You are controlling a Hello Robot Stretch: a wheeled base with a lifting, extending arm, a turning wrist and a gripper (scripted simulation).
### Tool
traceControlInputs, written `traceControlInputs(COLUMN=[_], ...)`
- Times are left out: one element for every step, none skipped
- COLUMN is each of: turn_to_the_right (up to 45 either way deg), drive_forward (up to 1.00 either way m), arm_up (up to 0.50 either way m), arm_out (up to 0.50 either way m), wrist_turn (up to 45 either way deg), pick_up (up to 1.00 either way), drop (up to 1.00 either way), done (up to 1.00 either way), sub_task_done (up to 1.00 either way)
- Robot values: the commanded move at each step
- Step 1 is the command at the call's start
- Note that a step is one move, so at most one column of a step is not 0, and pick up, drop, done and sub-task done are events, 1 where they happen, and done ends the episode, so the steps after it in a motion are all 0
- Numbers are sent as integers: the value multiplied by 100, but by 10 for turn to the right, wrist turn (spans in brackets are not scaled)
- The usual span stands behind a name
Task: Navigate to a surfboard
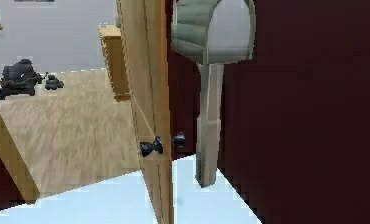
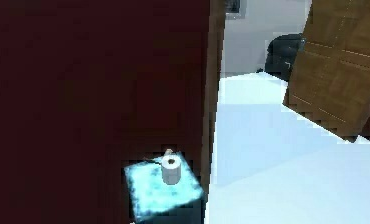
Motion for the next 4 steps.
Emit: traceControlInputs(turn_to_the_right=[-450,-120,0,300], drive_forward=[0,0,50,0], arm_up=[0,0,0,0], arm_out=[0,0,0,0], wrist_turn=[0,0,0,0], pick_up=[0,0,0,0], drop=[0,0,0,0], done=[0,0,0,0], sub_task_done=[0,0,0,0])
